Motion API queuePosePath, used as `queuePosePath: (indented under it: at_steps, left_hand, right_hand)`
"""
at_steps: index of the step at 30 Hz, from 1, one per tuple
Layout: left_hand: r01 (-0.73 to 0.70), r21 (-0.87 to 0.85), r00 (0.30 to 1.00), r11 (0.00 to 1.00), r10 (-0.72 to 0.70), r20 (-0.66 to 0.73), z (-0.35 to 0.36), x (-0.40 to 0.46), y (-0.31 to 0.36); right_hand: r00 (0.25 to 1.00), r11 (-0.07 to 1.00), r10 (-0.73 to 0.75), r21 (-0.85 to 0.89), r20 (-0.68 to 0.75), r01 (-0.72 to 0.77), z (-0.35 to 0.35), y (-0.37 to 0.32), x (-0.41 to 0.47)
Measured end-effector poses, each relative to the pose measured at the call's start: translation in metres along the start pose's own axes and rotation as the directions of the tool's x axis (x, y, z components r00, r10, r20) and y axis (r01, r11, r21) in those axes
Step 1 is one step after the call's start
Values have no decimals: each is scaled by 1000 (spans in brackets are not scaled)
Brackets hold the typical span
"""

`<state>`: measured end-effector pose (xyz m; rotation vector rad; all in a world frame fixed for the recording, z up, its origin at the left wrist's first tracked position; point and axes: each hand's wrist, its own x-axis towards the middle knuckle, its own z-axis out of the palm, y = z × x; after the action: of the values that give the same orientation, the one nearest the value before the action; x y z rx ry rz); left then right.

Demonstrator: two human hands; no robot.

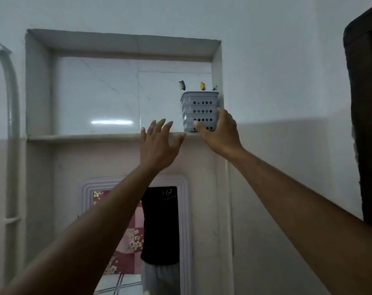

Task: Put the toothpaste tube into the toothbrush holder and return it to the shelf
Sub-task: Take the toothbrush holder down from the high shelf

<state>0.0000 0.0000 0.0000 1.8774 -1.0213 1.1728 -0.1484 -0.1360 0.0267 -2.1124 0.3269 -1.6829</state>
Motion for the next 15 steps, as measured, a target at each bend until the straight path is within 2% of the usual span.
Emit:
queuePosePath:
  at_steps: [4,8,12,15]
  left_hand:
    - [-28,107,990,994,42,-135,21,-4,-11]
    - [-29,82,975,996,46,-219,28,-2,-14]
    - [-31,82,976,996,48,-215,29,-2,-13]
    - [-21,76,980,997,36,-194,26,-1,-12]
  right_hand:
    - [999,999,49,-13,-14,-50,23,1,10]
    - [996,998,63,-21,-56,-64,42,4,21]
    - [993,998,52,-22,-103,-54,47,7,24]
    - [989,997,72,40,-127,-67,41,8,22]
